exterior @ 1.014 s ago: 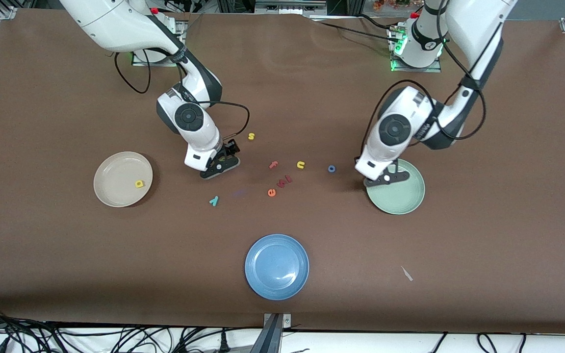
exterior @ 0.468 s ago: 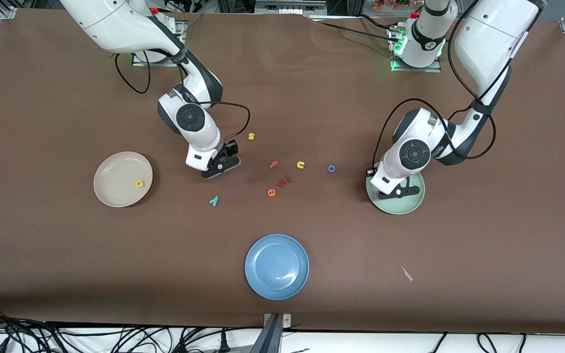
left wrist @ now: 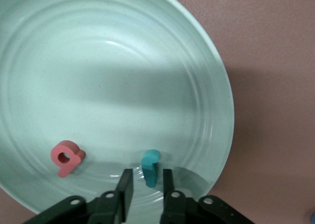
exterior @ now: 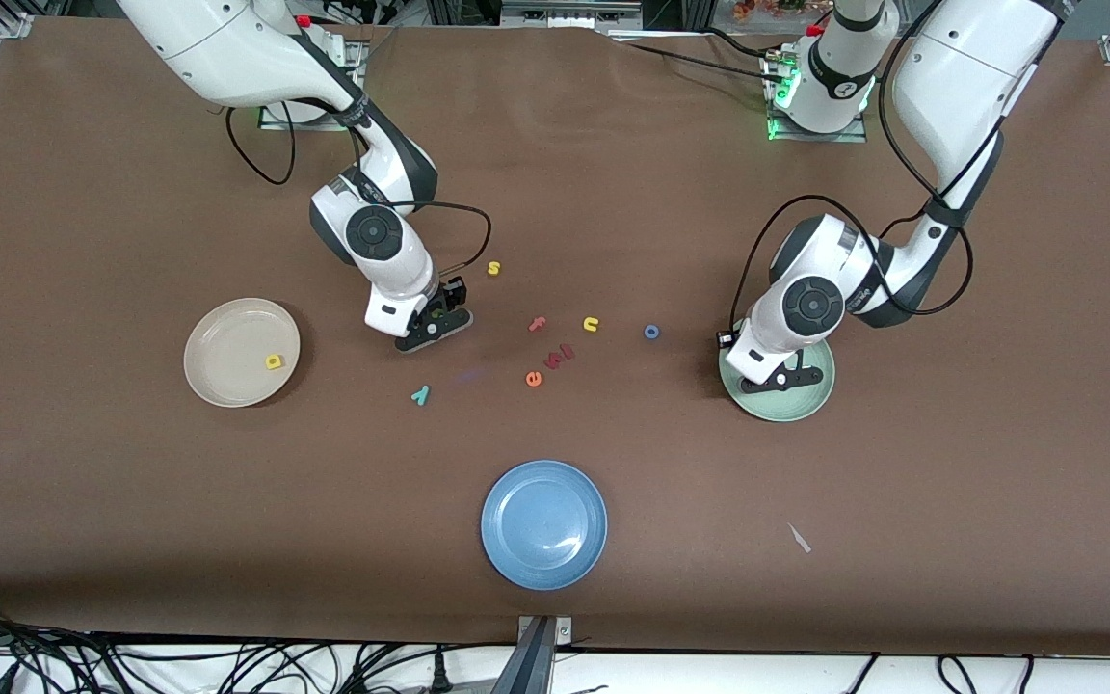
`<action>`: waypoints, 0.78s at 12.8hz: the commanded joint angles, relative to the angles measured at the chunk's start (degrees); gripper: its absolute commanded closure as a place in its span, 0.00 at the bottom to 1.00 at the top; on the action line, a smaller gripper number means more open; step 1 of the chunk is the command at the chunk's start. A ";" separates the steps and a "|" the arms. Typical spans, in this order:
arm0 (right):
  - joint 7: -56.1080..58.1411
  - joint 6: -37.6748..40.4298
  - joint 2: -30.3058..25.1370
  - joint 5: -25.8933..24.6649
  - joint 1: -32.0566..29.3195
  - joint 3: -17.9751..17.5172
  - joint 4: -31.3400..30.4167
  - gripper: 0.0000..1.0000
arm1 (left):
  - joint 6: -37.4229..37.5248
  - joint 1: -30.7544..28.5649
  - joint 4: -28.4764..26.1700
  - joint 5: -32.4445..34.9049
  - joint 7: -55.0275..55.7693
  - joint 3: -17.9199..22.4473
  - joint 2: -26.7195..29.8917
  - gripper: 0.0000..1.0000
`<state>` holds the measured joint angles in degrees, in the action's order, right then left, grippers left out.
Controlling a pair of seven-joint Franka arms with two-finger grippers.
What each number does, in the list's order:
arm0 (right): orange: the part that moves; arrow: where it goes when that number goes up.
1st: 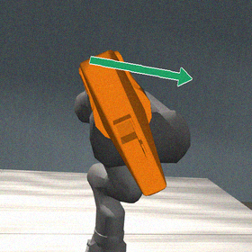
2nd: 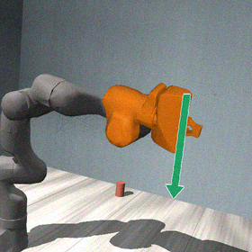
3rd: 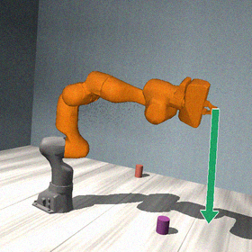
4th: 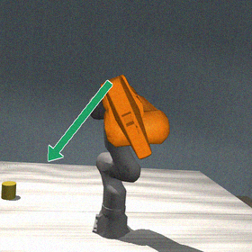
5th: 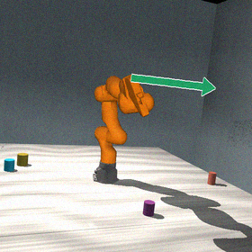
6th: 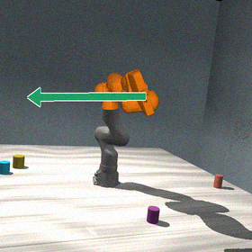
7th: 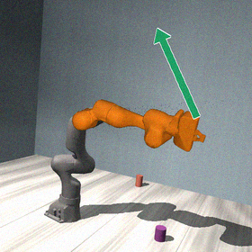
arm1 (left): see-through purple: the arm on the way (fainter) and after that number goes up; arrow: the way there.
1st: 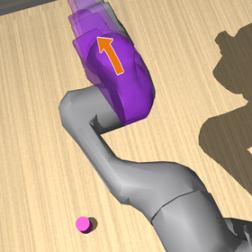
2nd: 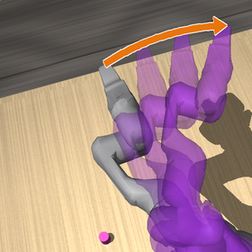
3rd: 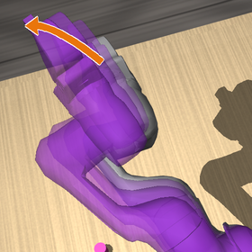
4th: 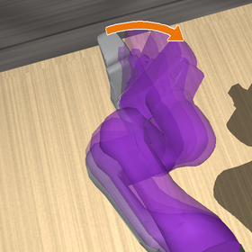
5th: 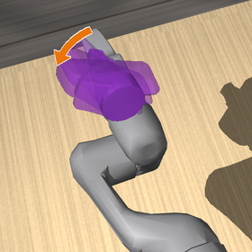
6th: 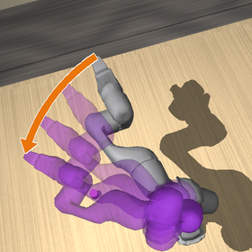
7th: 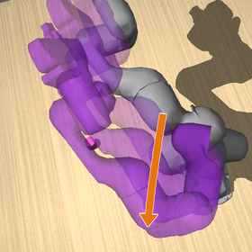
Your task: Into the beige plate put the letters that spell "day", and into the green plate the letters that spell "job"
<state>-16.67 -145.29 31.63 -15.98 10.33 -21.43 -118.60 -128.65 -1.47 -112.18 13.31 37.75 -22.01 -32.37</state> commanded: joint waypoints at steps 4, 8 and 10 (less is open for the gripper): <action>-1.09 -0.78 0.45 -1.15 0.40 0.25 -0.05 0.53 | 10.31 0.07 4.40 0.67 -0.49 -1.71 5.38 0.00; -1.09 -0.78 0.45 -1.15 0.40 0.16 -0.05 0.58 | 17.91 -0.20 11.97 0.67 -0.58 -7.07 5.82 0.00; -1.09 -0.78 0.45 -1.15 0.40 0.16 -0.05 0.62 | 17.91 -0.02 13.30 0.67 0.30 -9.96 5.82 0.00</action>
<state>-16.68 -145.27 31.52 -16.13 10.32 -21.23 -118.51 -112.16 -1.39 -100.32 13.31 37.81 -29.88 -26.58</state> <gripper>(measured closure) 0.595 0.000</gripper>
